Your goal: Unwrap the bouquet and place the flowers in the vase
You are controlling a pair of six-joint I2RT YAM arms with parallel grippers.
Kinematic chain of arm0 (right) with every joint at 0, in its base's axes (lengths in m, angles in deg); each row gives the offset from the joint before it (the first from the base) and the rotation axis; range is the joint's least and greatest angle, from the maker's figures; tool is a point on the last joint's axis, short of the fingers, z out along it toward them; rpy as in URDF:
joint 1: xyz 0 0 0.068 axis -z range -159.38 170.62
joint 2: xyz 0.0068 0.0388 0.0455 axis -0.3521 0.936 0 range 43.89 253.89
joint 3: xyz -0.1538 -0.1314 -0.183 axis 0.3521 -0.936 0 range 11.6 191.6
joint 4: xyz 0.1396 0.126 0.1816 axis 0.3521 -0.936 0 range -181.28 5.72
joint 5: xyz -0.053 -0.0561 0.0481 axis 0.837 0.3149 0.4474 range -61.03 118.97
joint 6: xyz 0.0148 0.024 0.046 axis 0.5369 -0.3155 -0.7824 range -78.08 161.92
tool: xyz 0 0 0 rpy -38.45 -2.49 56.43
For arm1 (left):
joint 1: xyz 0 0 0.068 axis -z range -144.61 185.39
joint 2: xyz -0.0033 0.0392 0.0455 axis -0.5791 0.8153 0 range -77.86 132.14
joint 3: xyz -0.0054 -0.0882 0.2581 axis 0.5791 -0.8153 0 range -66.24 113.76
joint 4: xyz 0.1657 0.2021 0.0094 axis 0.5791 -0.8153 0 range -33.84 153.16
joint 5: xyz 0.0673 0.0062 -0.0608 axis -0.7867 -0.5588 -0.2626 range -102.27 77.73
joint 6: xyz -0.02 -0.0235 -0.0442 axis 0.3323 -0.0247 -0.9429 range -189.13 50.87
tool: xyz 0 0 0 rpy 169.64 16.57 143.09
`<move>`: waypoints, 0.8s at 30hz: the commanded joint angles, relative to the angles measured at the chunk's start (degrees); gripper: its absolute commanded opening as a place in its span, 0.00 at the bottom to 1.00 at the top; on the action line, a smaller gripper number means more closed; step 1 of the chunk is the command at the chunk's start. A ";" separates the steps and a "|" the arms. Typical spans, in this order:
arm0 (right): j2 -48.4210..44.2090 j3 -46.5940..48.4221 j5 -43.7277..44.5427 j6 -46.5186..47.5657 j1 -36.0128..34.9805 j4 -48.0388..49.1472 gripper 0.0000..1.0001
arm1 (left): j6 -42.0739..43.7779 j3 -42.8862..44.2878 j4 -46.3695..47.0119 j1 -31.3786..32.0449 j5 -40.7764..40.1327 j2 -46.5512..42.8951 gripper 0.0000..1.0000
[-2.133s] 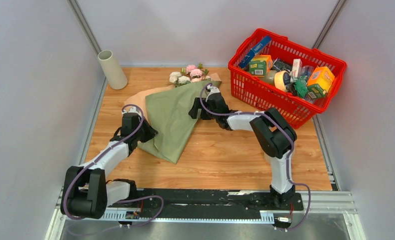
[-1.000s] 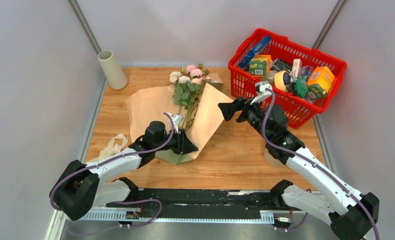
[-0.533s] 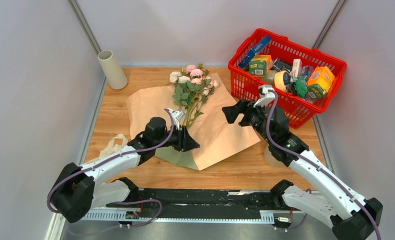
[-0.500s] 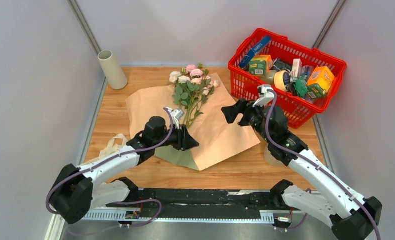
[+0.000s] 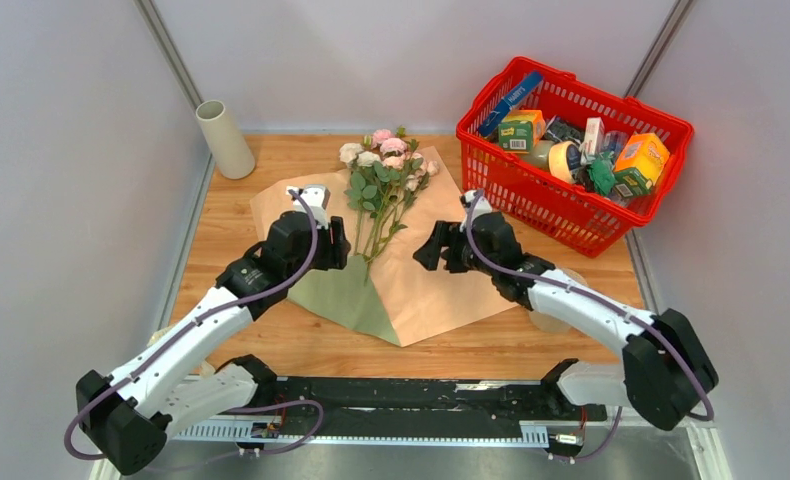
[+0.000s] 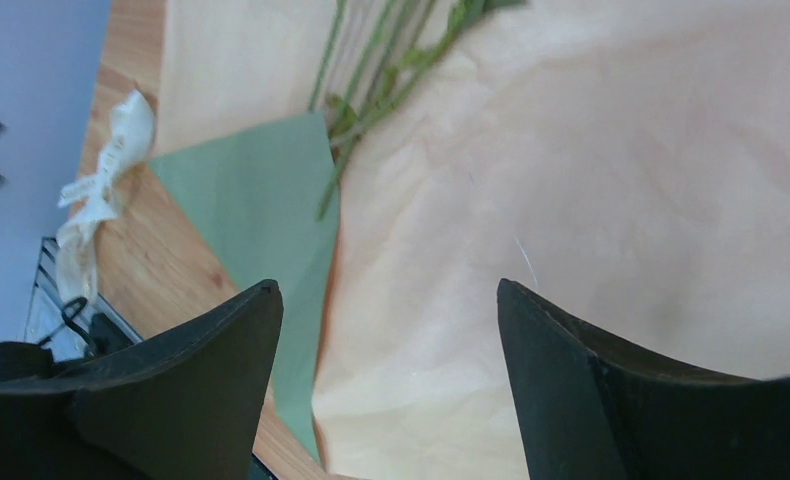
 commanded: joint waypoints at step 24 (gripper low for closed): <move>1.27 -8.43 -5.34 1.41 -5.42 12.50 0.70 | 0.47 -2.35 -19.33 0.25 -25.44 -14.90 0.64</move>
